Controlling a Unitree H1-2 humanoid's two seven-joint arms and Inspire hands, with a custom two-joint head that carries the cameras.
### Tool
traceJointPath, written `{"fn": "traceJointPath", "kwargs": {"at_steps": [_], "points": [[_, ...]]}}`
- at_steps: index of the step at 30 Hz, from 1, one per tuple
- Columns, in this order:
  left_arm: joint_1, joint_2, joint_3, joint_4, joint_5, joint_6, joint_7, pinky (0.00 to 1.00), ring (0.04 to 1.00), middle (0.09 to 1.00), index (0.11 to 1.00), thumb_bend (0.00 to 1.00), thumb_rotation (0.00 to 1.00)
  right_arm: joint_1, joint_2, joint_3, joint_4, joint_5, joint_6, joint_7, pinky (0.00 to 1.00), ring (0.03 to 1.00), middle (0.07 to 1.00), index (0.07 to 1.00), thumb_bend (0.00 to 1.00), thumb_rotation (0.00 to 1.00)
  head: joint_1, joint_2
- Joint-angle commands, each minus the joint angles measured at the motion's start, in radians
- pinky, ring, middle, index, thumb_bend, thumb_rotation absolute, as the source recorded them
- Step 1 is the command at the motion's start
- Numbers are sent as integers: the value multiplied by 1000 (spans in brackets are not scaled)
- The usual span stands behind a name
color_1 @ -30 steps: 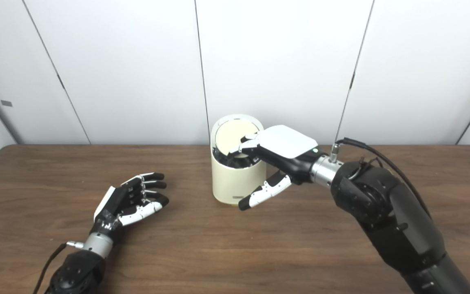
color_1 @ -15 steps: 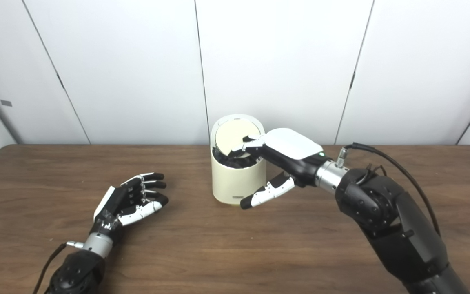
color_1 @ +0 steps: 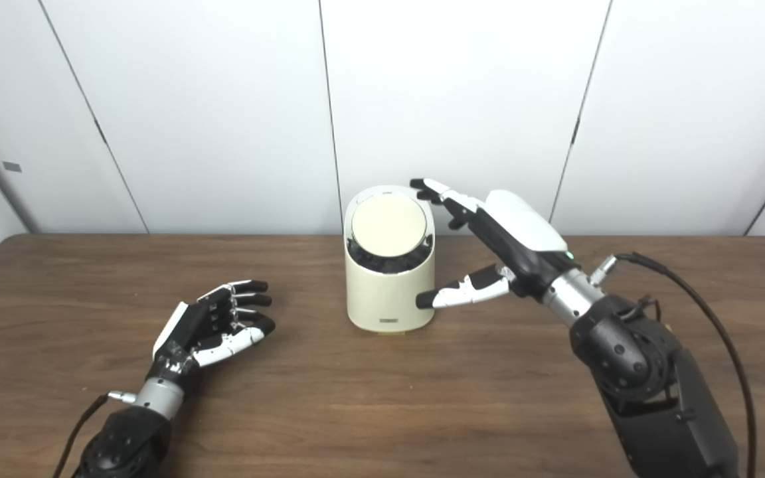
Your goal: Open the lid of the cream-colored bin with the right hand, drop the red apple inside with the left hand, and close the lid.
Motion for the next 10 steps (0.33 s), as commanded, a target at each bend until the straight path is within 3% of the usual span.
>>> {"fn": "traceJointPath", "kwargs": {"at_steps": [1,6,10], "points": [[-30,18,1,-13,7,-42,1,465,602,695,741,696,176,-9,7,-36,-15,50,-15,-52,711,849,907,934,682,375,-2,-1],[-30,21,1,-10,4,-52,-2,462,599,694,740,703,184,59,31,-70,-1,93,-22,-100,612,795,892,895,733,322,-4,-3],[-32,21,0,-13,-1,-52,-7,455,595,693,741,691,164,105,50,-97,27,149,-33,-131,592,785,885,894,720,299,-4,-2]]}}
